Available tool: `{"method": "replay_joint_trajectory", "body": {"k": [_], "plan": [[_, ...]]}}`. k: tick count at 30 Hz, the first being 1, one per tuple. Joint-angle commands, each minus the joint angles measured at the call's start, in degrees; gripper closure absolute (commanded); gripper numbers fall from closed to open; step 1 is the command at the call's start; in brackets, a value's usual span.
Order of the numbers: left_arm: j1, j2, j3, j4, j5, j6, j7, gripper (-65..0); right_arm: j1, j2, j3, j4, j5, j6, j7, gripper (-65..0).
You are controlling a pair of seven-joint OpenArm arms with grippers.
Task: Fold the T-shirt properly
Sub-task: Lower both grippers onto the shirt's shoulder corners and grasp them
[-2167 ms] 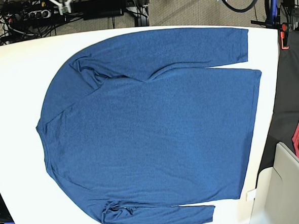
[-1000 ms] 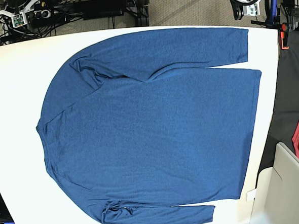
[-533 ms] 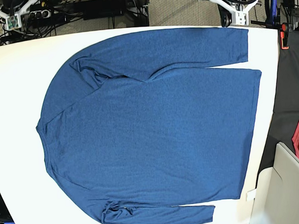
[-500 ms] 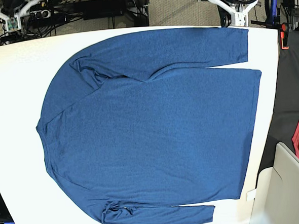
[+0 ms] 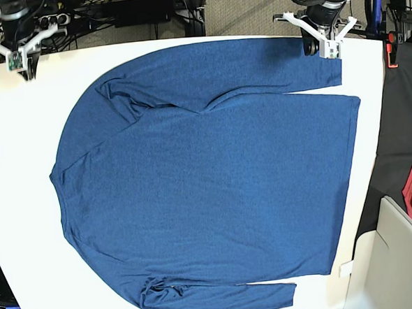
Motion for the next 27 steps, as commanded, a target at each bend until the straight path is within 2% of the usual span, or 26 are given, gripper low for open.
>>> {"method": "replay_joint_trajectory", "body": {"k": [1, 4, 7, 10, 13, 16, 22, 27], "plan": [[-0.19, 0.82, -0.35, 0.99, -0.12, 0.08, -0.63, -0.4, 0.38, 0.59, 0.39, 1.09, 0.03, -0.46, 1.29, -4.3], [-0.54, 2.75, -2.11, 0.99, -0.12, 0.08, -0.63, -3.2, 2.4, 0.24, -0.14, 1.01, 0.03, 0.42, 1.2, -4.3], [-2.65, 3.54, -2.2, 0.99, -0.12, 0.08, 0.69, -7.0, 4.25, 0.41, -2.16, 0.92, 0.03, 4.64, 1.2, -4.3], [-5.73, 3.63, -2.2, 0.73, -0.12, 0.08, 4.91, -11.9, 5.83, 0.32, -3.39, 0.83, 0.03, 6.92, 0.94, -4.3], [-8.63, 3.63, -2.64, 0.82, -0.12, 0.08, 9.05, -17.5, 8.11, 0.15, -3.66, 0.83, 0.03, 7.45, -3.19, -4.3], [-9.69, 3.98, -6.68, 0.9, -0.12, 0.08, 10.63, -22.0, 9.96, 0.06, -3.66, 0.92, 0.03, 7.45, -6.8, -4.3], [-10.04, 5.3, -14.42, 0.55, -0.12, 0.08, 10.54, -27.1, 10.14, 0.06, -3.39, 0.92, 0.03, 7.54, -7.24, -4.3], [-11.89, 5.3, -14.86, -0.33, -0.12, -0.01, 10.98, -29.3, 11.02, 0.06, -3.31, 0.92, 0.03, 7.54, -7.32, -4.3]]}}
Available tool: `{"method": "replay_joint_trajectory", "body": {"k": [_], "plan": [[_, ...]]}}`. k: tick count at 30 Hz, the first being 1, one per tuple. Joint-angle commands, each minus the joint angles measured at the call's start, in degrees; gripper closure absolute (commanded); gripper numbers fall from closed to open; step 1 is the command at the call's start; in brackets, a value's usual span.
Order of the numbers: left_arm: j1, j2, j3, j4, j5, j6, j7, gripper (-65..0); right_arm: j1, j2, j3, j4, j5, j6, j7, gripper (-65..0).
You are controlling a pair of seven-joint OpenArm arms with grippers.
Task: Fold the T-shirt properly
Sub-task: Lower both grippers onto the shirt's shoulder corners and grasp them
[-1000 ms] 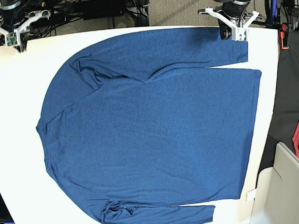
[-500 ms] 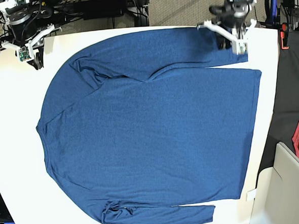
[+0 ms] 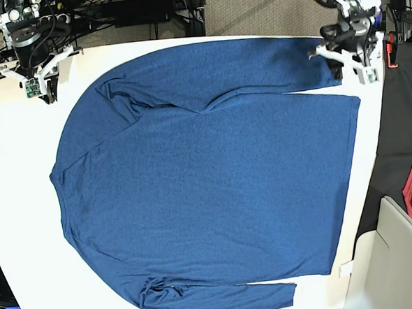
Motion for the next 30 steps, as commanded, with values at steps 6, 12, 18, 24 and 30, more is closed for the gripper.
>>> {"method": "replay_joint_trajectory", "body": {"k": [6, 12, 18, 24, 30], "plan": [[-2.06, -0.14, -0.56, -5.32, -0.1, 0.25, -0.54, -29.3, 0.84, 0.56, 0.47, 1.09, 0.2, -0.24, 1.11, -4.3], [-2.41, -0.14, -0.56, -8.22, -0.1, 0.25, -0.54, -29.3, 0.84, 0.56, 0.56, 1.09, 0.2, -0.24, 1.11, -4.3], [-2.68, -0.14, -0.56, -13.5, -0.19, 0.08, -0.98, -29.2, 0.84, 0.56, 0.56, 1.09, 0.2, -0.24, 1.11, -4.3], [-2.5, 1.35, -0.47, -13.41, -0.19, -9.68, -0.54, -28.1, 0.84, 0.56, 0.56, 1.09, 0.2, -0.24, 1.11, -4.5], [-2.24, 1.44, -0.56, -13.41, -0.19, -19.44, -0.54, -11.1, 0.92, -0.93, 0.56, 1.09, 0.2, -0.59, 1.02, -5.8]]}}
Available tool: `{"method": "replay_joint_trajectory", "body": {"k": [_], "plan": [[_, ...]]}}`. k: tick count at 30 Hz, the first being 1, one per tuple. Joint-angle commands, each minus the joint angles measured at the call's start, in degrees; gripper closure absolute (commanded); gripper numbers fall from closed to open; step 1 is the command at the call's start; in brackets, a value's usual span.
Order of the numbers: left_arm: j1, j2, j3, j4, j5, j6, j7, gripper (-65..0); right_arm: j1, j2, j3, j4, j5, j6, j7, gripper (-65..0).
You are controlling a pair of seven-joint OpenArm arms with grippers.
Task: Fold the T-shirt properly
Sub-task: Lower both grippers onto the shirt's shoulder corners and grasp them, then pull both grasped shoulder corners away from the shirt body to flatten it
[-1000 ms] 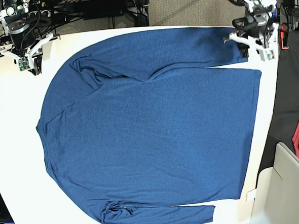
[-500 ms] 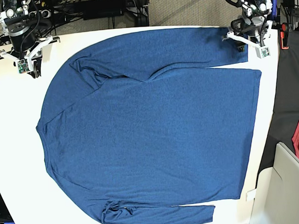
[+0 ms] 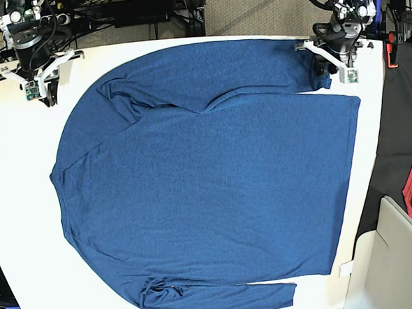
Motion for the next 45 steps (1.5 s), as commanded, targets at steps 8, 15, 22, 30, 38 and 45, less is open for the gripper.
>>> {"method": "replay_joint_trajectory", "body": {"k": [8, 15, 22, 30, 38, 45], "plan": [[0.84, 0.04, 0.07, 0.21, 0.18, -3.37, 3.2, -0.6, -0.26, -0.46, 0.21, 1.07, 0.29, -0.38, 1.4, -26.7], [2.16, 0.04, 0.16, 5.48, 0.18, -3.37, 3.2, -0.6, 4.84, -2.48, 0.03, 0.9, 0.29, -0.02, -7.48, -28.9], [2.25, 0.04, 0.16, 5.75, 0.27, -3.37, 3.2, -0.6, 12.58, -7.84, 0.12, 0.63, 0.55, 0.06, -20.58, -29.1], [3.57, 0.04, 0.07, 7.15, 0.27, -3.37, 3.2, -0.6, 16.36, -10.92, 2.85, -5.87, 12.6, 0.06, -25.86, -29.3], [4.36, 0.04, 0.07, 7.42, 0.27, -3.37, 3.2, -0.6, 16.8, -10.83, 6.8, -13.96, 25.87, 0.06, -27.18, -29.3], [4.36, 0.04, 0.07, 7.42, 0.27, -3.37, 3.2, -0.6, 18.47, -10.83, 6.63, -15.72, 25.96, 0.06, -27.44, -28.5]]}}
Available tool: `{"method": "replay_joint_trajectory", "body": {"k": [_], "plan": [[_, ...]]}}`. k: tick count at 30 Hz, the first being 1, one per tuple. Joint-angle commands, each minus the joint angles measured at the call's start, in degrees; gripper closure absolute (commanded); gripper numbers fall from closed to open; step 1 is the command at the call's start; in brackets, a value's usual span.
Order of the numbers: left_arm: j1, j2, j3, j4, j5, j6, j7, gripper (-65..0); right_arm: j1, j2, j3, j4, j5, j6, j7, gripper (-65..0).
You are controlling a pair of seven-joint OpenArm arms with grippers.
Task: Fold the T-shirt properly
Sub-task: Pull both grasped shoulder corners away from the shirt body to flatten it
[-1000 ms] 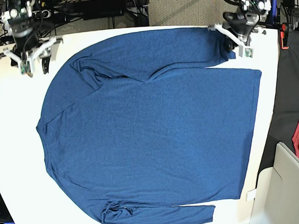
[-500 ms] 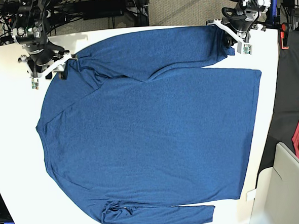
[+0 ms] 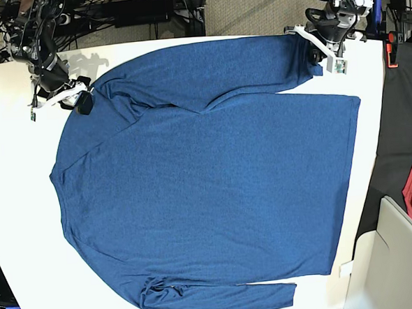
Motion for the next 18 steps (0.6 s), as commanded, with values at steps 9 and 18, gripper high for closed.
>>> {"method": "replay_joint_trajectory", "body": {"k": [9, 18], "plan": [[0.36, -0.33, -0.26, 3.19, -0.32, -0.09, -0.74, -0.6, -0.39, 0.67, 0.45, 0.92, -0.92, -0.83, -2.33, -2.0], [4.32, -0.6, -0.26, 7.5, -0.32, -0.18, -1.18, -0.6, -6.99, 2.16, 5.98, 8.57, 3.3, -0.83, -2.33, -1.7]]}}
